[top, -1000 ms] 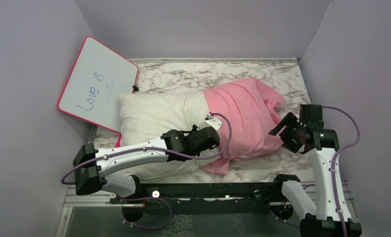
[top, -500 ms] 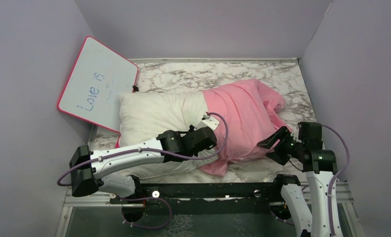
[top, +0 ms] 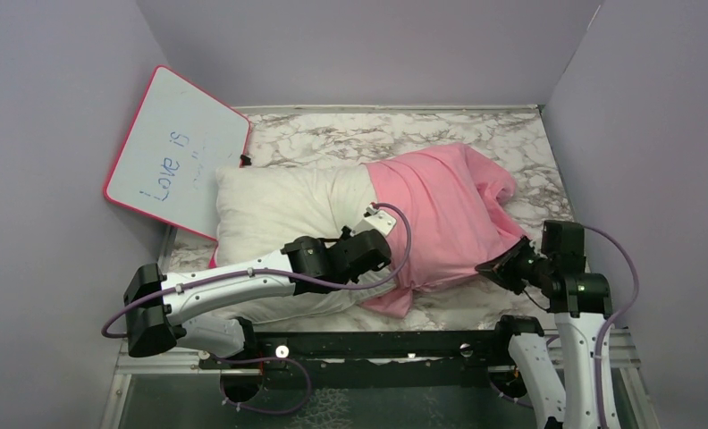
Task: Remove the pillowcase from the pillow
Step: Remove the pillow from the pillowcase.
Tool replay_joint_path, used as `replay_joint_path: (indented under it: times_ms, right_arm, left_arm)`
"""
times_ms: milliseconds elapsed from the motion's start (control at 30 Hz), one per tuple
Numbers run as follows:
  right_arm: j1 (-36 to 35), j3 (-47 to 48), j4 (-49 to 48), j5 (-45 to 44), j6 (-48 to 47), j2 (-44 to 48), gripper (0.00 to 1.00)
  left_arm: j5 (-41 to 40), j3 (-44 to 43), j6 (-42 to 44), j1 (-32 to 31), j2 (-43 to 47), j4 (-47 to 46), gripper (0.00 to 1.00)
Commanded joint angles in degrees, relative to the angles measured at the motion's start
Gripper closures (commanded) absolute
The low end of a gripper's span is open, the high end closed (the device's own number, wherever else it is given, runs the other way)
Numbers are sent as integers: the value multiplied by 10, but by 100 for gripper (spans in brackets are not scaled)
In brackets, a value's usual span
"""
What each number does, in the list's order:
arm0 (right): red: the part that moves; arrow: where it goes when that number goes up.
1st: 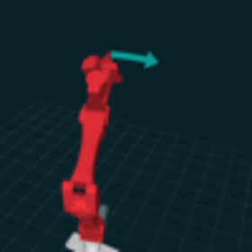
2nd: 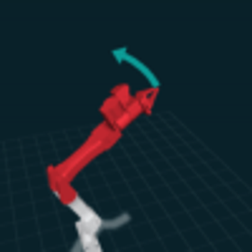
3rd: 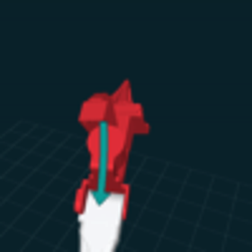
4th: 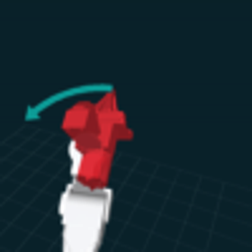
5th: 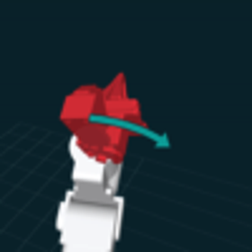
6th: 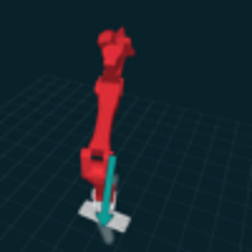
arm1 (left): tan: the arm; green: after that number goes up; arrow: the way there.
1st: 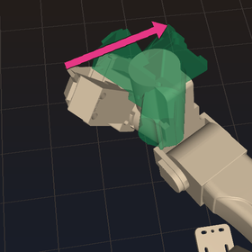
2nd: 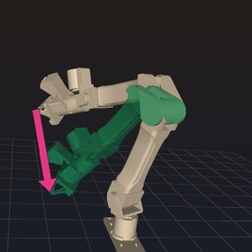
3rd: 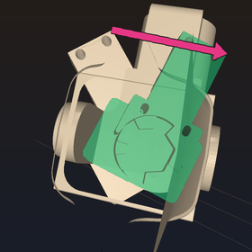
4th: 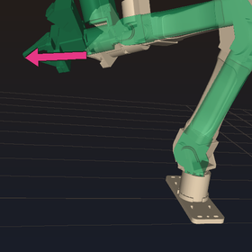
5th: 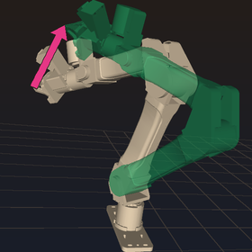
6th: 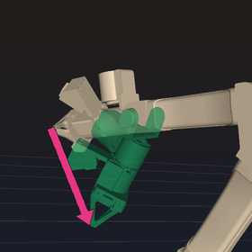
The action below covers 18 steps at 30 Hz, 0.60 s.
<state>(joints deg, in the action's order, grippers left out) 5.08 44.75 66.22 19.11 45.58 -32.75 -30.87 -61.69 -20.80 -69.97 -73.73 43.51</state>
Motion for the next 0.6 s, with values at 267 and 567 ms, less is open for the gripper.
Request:
replay_joint_path:
  times_ms: [267, 567]
  right_arm:
    - [3, 187, -27, -440, -23, -32, 99]
    - [3, 186, -63, -492, -56, -90, 99]
  left_arm:
    - [-20, 24, -25, 5, -11, 65, 100]
    - [-20, 24, -26, 5, -9, 65, 100]
